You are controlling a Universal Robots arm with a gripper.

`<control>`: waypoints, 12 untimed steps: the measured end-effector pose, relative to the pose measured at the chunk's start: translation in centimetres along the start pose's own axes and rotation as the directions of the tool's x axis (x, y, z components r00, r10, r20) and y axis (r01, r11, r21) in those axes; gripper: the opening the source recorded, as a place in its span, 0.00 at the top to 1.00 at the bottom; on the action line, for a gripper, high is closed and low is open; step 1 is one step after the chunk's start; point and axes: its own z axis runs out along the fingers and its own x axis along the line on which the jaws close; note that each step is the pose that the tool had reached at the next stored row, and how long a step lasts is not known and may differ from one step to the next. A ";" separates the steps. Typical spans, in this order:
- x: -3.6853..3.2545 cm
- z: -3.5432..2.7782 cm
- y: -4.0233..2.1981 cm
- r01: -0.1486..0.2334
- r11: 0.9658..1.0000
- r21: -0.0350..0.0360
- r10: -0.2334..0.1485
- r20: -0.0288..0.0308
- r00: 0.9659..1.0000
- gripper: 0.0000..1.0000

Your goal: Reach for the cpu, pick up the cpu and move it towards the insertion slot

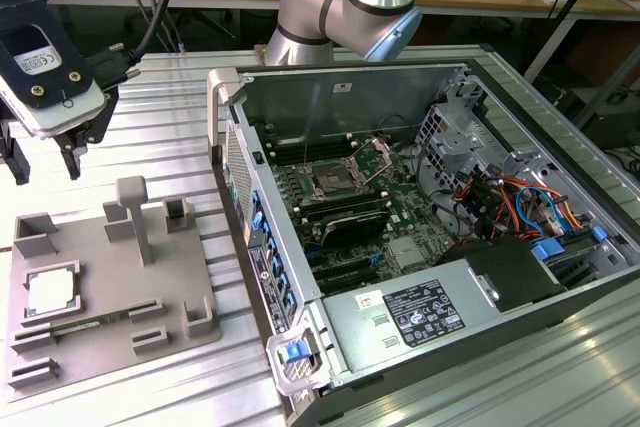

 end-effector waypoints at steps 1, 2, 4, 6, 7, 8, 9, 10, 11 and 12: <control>0.00 0.02 0.00 0.000 1.000 0.000 0.000 0.000 1.000 0.55; -0.01 0.06 0.00 0.000 1.000 0.000 0.000 0.000 1.000 0.55; 0.00 0.18 -0.01 0.000 1.000 0.000 0.000 0.000 1.000 0.55; 0.00 0.35 -0.01 0.000 1.000 0.000 0.000 0.000 1.000 0.55; -0.01 0.44 -0.02 0.000 1.000 0.000 0.000 0.000 1.000 0.55; -0.01 0.50 -0.02 0.000 1.000 0.000 0.000 0.000 1.000 0.55; -0.01 0.61 -0.02 0.000 1.000 0.000 0.000 0.000 1.000 0.55; -0.01 0.71 -0.03 0.000 1.000 0.000 0.000 0.000 1.000 0.55; -0.01 0.78 -0.03 0.000 1.000 0.000 0.000 0.000 1.000 0.55; -0.01 0.88 -0.03 0.000 1.000 0.000 0.000 0.000 1.000 0.55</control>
